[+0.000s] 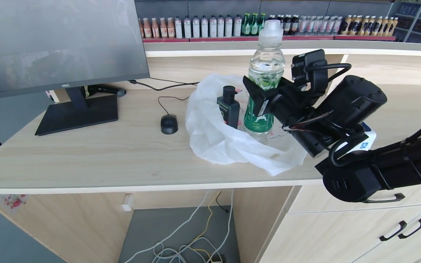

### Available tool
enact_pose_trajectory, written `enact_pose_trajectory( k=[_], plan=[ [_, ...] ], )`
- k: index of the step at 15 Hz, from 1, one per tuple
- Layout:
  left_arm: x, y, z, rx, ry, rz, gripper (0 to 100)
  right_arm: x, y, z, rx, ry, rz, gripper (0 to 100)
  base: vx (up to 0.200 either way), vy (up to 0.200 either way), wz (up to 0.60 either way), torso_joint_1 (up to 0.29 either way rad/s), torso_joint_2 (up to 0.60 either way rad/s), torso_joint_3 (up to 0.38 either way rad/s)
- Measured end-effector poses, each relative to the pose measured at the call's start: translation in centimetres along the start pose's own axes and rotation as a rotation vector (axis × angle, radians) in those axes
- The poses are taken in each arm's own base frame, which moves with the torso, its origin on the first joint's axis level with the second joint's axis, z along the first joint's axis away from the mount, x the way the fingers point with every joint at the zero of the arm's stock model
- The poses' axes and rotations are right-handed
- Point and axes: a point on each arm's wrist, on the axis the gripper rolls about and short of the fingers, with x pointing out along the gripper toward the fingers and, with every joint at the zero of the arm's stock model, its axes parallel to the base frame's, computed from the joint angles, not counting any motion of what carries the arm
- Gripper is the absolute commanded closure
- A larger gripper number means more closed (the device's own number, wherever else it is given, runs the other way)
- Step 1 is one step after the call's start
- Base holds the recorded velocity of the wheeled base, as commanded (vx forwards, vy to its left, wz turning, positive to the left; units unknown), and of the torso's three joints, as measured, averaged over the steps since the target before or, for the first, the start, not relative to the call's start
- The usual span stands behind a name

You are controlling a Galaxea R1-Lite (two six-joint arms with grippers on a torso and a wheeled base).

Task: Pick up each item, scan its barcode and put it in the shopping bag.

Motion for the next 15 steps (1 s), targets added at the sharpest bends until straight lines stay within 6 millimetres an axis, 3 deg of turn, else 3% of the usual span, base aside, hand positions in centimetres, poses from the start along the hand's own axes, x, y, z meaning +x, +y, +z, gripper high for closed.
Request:
enact_pose_trajectory(
  k=[15],
  plan=[
    [0.0, 0.0, 0.0, 0.000, 0.000, 0.001, 0, 0.3, -1.9, -5.5, -0.018, 0.105, -0.043, 100, 0.000, 0.000, 0.00, 0.000, 0.00, 0.000]
  ],
)
